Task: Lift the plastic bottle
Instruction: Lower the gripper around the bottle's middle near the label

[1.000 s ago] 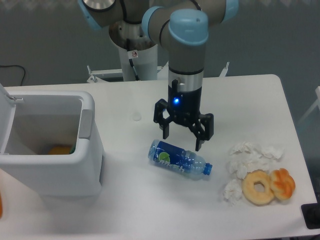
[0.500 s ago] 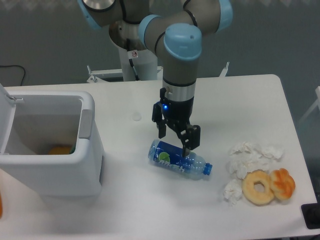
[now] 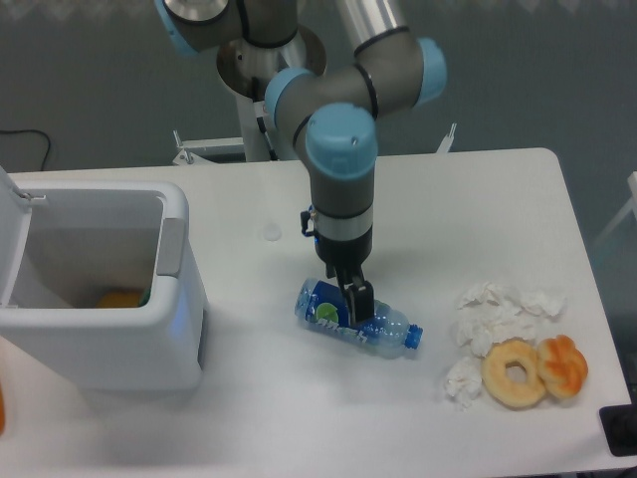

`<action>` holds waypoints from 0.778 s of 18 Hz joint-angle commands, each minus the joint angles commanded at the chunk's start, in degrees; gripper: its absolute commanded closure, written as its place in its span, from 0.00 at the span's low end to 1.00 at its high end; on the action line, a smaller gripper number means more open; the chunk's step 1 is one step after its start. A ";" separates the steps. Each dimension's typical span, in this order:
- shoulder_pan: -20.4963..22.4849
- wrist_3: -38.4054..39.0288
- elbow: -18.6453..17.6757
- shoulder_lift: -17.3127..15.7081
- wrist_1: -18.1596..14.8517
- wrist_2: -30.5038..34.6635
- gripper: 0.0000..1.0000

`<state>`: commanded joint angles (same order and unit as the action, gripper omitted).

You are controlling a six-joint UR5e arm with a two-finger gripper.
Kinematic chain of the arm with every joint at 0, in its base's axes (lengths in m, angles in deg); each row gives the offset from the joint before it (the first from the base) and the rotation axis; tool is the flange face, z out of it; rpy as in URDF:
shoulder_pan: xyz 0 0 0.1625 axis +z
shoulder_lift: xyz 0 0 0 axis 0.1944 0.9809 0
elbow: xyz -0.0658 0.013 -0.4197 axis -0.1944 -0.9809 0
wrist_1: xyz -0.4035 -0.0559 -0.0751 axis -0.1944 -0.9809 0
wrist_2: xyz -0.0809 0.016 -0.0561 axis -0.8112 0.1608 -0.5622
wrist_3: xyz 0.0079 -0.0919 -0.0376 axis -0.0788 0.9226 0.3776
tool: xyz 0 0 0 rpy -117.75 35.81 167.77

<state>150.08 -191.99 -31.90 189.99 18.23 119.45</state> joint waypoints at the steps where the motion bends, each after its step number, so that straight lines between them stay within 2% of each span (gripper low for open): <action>1: 0.00 -0.18 -0.26 0.44 0.00 0.18 0.00; 4: -1.31 -0.71 -0.35 1.67 0.09 3.07 0.00; 6: -1.32 -0.80 -0.44 1.94 0.09 2.73 0.00; 11: -0.36 -0.71 -1.41 3.17 0.09 -2.01 0.00; 14: -0.35 -0.71 -1.85 3.60 0.09 -2.11 0.00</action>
<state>149.73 -192.70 -33.74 193.59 18.32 117.34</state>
